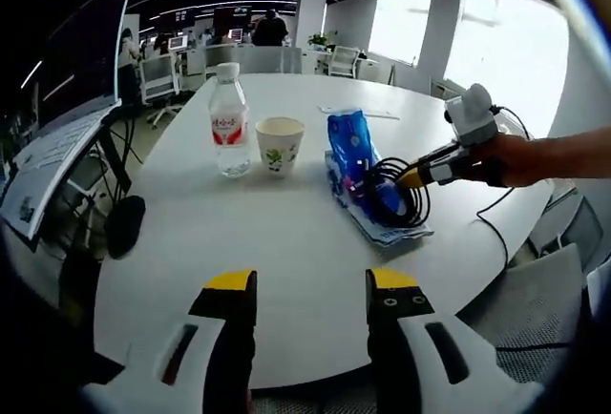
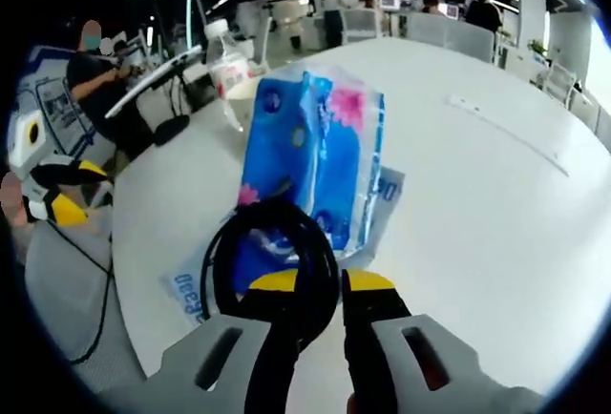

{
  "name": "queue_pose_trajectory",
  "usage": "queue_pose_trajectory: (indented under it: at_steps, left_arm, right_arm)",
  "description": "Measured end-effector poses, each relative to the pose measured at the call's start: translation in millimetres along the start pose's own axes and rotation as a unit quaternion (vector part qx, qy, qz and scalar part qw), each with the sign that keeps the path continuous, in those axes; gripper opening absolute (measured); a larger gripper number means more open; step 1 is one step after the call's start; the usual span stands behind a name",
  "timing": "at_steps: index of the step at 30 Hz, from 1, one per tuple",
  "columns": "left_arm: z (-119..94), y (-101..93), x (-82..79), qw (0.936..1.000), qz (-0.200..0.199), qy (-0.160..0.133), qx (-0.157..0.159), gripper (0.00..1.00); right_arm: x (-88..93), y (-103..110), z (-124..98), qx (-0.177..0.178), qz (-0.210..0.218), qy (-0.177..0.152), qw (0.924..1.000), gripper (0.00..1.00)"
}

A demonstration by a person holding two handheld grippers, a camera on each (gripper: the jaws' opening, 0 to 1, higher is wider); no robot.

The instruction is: Arrange the tabletop items into an orderly group along one side of the table until the central work area is clear of visible clutter.

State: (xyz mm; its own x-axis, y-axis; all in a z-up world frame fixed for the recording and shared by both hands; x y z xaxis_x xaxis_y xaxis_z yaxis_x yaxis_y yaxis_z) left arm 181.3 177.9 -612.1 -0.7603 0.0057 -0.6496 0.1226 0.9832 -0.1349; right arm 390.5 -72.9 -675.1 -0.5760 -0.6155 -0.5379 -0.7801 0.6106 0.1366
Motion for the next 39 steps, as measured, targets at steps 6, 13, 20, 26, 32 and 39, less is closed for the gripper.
queue_pose_trajectory:
  at_steps: [6,13,20,26,32,39]
  left_arm:
    - [-0.9,-0.8,0.3,1.0,-0.002,-0.001,-0.001,0.45]
    - [-2.4,0.5,0.6,1.0,-0.003,-0.002,-0.004,0.45]
    - [-3.0,-0.7,0.2,1.0,-0.005,-0.004,-0.002,0.45]
    - [-3.2,-2.4,1.1,1.0,-0.004,-0.005,-0.001,0.44]
    - [-3.8,-4.7,1.9,1.0,-0.003,-0.007,0.002,0.44]
    - [-4.2,-9.2,3.1,0.9999,-0.001,-0.009,0.008,0.43]
  right_arm:
    - [2.4,0.0,1.4,0.002,0.006,0.0,1.0,0.13]
    - [3.1,0.4,-0.2,0.001,-0.004,-0.002,1.0,0.12]
    - [1.7,1.9,-2.8,0.006,-0.017,-0.003,0.9998,0.06]
    - [-0.7,7.3,-12.0,0.005,-0.027,-0.011,0.9996,0.05]
    - [-0.1,12.3,-22.3,0.006,-0.031,-0.024,0.9992,0.05]
    - [1.8,20.2,-32.3,0.004,-0.032,-0.039,0.9987,0.04]
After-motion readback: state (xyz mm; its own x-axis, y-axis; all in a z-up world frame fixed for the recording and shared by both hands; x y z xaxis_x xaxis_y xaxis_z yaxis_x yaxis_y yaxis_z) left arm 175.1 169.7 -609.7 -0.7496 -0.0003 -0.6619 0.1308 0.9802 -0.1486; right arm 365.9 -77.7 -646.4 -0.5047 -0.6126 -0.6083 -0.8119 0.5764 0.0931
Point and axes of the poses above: the point that each gripper's makers call its tool centre point, and the gripper's own axes: z roughly forward along the fingers, y roughly to its left, x roughly out of its underside, the point moved 10 cm from there along -z, roughly backward along the fingers, and after that the axes turned 9 degrees about y, right-handed, at the moved point
